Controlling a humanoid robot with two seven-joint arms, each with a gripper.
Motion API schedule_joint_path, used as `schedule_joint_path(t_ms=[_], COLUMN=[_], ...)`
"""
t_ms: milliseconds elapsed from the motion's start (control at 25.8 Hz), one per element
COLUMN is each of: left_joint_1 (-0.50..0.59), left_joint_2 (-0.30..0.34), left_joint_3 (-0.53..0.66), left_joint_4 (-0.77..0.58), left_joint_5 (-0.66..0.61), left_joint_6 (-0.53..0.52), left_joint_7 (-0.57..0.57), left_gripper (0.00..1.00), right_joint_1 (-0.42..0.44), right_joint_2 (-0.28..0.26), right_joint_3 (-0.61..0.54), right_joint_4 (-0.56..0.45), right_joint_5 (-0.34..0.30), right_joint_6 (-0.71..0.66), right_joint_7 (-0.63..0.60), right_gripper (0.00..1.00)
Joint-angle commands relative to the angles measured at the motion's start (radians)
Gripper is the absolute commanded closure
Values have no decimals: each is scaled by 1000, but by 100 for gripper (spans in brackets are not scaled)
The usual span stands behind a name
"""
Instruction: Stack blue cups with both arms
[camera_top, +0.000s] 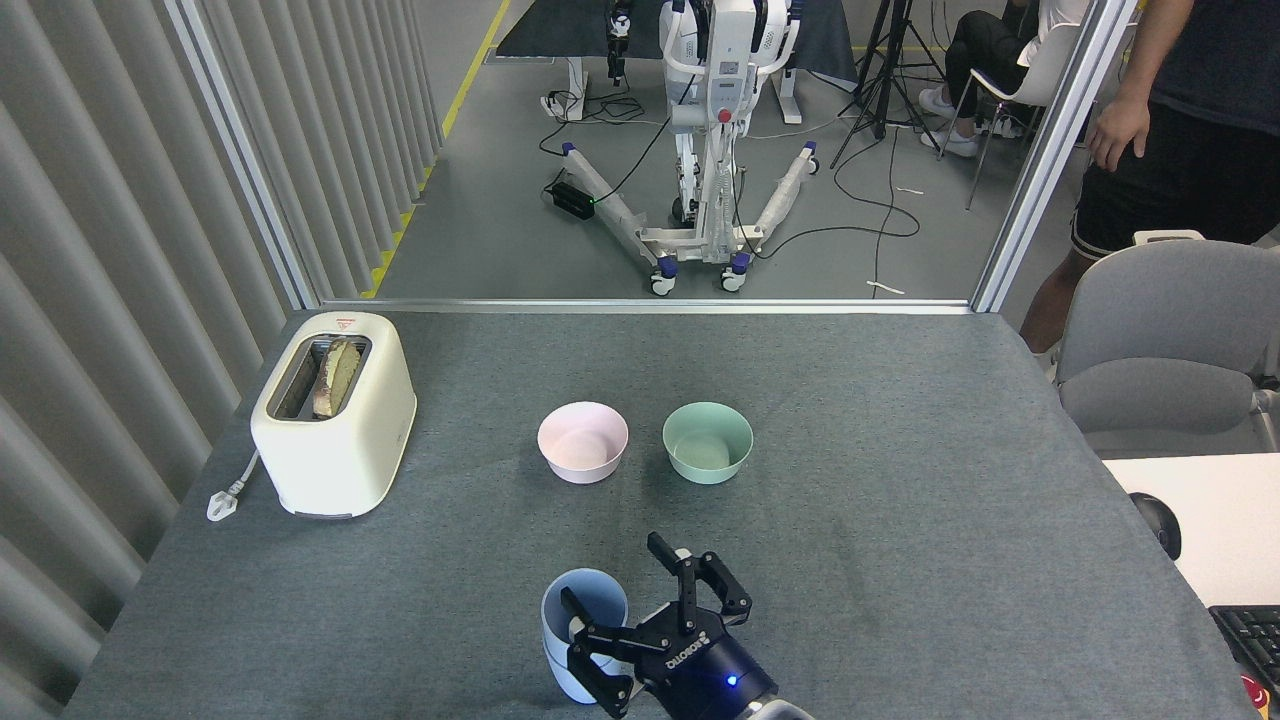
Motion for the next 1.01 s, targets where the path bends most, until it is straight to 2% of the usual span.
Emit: schedule_joint_path(t_ms=[0, 77, 194, 310, 387, 503, 581, 658, 735, 968], left_joint_1=[-1, 1, 1, -10, -19, -16, -5, 1, 9, 13], left_joint_2=[0, 0, 0, 0, -1, -1, -3, 0, 5, 6], left_joint_3=[0, 0, -6, -9, -6, -6, -11, -15, -14, -17], left_joint_4=[-3, -9, -48, -106, -118, -121, -133, -149, -155, -158], left_joint_5=[-1, -1, -1, -1, -1, -1, -3, -3, -3, -1], left_joint_6=[-1, -6, -21, -61, -69, -72, -72, -69, -67, -67], left_joint_7=[-2, 0, -2, -2, -2, -2, -2, -2, -2, -2], left_gripper=[0, 0, 0, 0, 0, 0, 0, 0, 0, 0], right_joint_1=[-22, -24, -1, 87, 153, 196, 219, 277, 327, 347], right_joint_2=[-1, -4, -26, -86, -93, -81, -61, -26, -37, -52], right_joint_3=[-107, -223, -383, -475, -492, -495, -495, -493, -479, -450], right_joint_4=[-17, -14, 3, 42, 54, 86, 95, 95, 92, 94], right_joint_5=[-94, -135, -143, -143, -141, -135, -134, -132, -115, -34], right_joint_6=[-2, 0, -13, -36, -36, -23, -11, 3, 6, 64], right_joint_7=[-40, -54, -54, -74, -134, -227, -264, -312, -344, -371], right_gripper=[2, 2, 1, 1, 1, 1, 1, 1, 1, 1])
